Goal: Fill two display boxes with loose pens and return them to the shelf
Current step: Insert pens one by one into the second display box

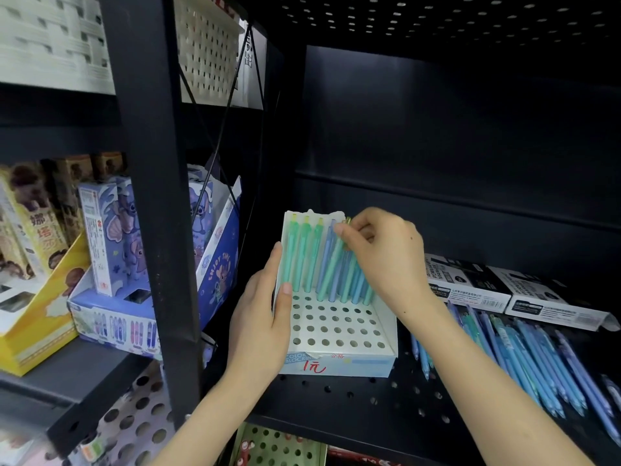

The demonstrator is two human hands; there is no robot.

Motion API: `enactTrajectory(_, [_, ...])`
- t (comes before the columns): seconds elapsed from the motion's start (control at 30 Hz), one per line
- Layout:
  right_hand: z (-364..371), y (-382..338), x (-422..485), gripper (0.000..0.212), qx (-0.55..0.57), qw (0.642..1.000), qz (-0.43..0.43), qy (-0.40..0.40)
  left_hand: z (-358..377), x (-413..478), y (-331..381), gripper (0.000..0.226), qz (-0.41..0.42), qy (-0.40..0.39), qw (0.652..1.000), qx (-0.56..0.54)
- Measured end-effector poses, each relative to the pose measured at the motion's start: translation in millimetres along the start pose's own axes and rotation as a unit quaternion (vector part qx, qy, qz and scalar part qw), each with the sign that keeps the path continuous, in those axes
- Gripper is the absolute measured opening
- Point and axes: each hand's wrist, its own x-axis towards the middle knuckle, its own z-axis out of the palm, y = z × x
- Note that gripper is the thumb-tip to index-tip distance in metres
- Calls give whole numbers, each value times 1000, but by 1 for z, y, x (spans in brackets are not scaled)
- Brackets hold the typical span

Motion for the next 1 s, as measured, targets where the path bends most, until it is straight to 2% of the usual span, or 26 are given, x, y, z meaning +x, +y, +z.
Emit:
enactTrajectory(0.1, [2,1,-1,23,-17,1000,-11,4,0,1,0,51,2,-1,1000,1])
enactTrajectory(0.2, [5,2,-1,22,-80,995,-48,33,1,1,0,50,4,0,1000,2])
enactTrajectory(0.33, [16,2,1,21,-140,986,-82,27,1,1,-1,49,7,2,1000,4])
enactTrajectory(0.5, [2,12,-8,22,-117,986,-97,64,0,1,-2,50,28,24,999,39])
enactTrajectory(0.67, [-45,58,-48,18,-104,993,-2,55,-7,-2,7,45,70,105,980,151])
enactTrajectory(0.77, [-78,103,-75,21,-169,982,84,27,-5,-9,24,40,125,130,967,182])
enactTrajectory(0.9, [-118,157,-112,24,-285,947,151,18,15,-25,60,31,160,76,980,93])
enactTrajectory(1.0, [-141,183,-132,32,-337,924,180,7,43,-37,90,15,123,-11,992,-22])
